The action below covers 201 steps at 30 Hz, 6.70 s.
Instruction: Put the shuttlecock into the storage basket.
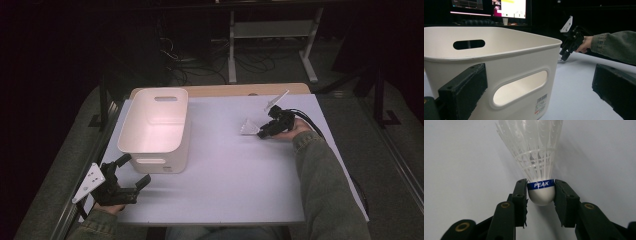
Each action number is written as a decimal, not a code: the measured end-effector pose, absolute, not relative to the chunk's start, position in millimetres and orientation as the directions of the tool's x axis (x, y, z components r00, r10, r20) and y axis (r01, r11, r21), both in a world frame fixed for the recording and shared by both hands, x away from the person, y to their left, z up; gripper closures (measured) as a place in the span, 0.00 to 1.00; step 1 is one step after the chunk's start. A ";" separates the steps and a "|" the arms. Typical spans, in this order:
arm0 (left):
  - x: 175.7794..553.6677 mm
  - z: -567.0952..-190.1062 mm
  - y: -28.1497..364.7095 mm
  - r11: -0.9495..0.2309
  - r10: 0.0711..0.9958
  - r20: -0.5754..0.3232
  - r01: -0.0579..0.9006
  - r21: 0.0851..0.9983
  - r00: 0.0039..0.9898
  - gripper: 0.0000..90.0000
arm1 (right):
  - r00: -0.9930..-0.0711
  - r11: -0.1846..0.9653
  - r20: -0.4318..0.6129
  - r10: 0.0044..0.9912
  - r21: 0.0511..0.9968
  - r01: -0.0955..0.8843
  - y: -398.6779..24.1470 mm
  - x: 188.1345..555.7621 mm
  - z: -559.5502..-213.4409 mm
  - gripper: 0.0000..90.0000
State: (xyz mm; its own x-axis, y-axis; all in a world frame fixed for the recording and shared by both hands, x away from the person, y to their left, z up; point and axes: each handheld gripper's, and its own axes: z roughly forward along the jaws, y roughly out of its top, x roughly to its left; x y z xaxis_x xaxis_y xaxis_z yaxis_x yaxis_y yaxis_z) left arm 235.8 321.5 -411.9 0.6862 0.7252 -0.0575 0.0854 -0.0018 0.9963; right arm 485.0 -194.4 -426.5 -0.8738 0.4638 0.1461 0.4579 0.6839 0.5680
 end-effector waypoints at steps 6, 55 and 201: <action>235.1 -411.5 321.4 0.000 0.724 -0.057 0.082 0.997 0.688 0.00 | -0.876 0.672 0.132 0.464 0.592 0.445 -193.1 480.1 -413.7 0.70; 235.1 -411.1 322.2 0.002 0.736 -0.061 0.088 0.996 0.674 0.00 | -0.922 0.621 0.088 0.377 0.715 0.322 -167.4 426.4 -333.6 0.70; 234.3 -411.0 323.3 0.033 0.736 -0.079 0.080 0.996 0.673 0.00 | -0.993 0.610 0.084 0.082 0.784 0.117 46.6 403.4 -279.1 0.70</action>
